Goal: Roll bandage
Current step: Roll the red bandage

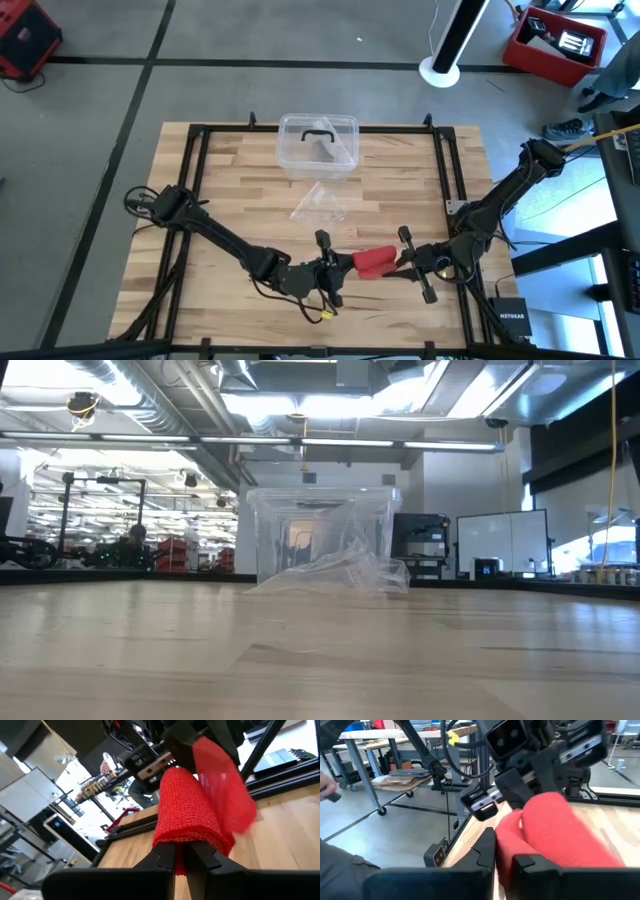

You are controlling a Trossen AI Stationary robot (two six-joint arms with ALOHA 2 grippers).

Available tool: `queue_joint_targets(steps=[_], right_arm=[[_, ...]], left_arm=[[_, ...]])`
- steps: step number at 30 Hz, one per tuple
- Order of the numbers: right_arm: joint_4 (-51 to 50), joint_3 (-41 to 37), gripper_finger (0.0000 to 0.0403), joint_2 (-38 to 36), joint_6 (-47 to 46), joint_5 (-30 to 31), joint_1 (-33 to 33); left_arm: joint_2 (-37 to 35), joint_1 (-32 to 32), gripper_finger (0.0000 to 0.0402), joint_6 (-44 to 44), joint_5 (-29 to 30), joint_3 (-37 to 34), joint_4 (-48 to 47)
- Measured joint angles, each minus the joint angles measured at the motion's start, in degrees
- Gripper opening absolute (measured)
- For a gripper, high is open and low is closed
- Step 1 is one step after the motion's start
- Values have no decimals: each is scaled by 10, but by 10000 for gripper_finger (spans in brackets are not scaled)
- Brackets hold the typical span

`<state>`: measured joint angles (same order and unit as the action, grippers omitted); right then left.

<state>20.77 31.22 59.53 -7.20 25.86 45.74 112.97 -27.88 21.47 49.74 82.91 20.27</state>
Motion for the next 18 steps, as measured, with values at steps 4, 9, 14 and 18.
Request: queue_joint_targets(steps=[4,9,14,18], right_arm=[[5,0,64,0,0,2,0],[7,0,138,0,0,23,0],[6,0,191,5,9,68,-1],[4,1,205,22,2,116,-15]], left_arm=[[1,0,13,-28,-21,0,-5],[1,0,13,-45,-26,0,-3],[1,4,13,-89,-41,-1,-5],[1,7,13,-125,-40,-1,-8]])
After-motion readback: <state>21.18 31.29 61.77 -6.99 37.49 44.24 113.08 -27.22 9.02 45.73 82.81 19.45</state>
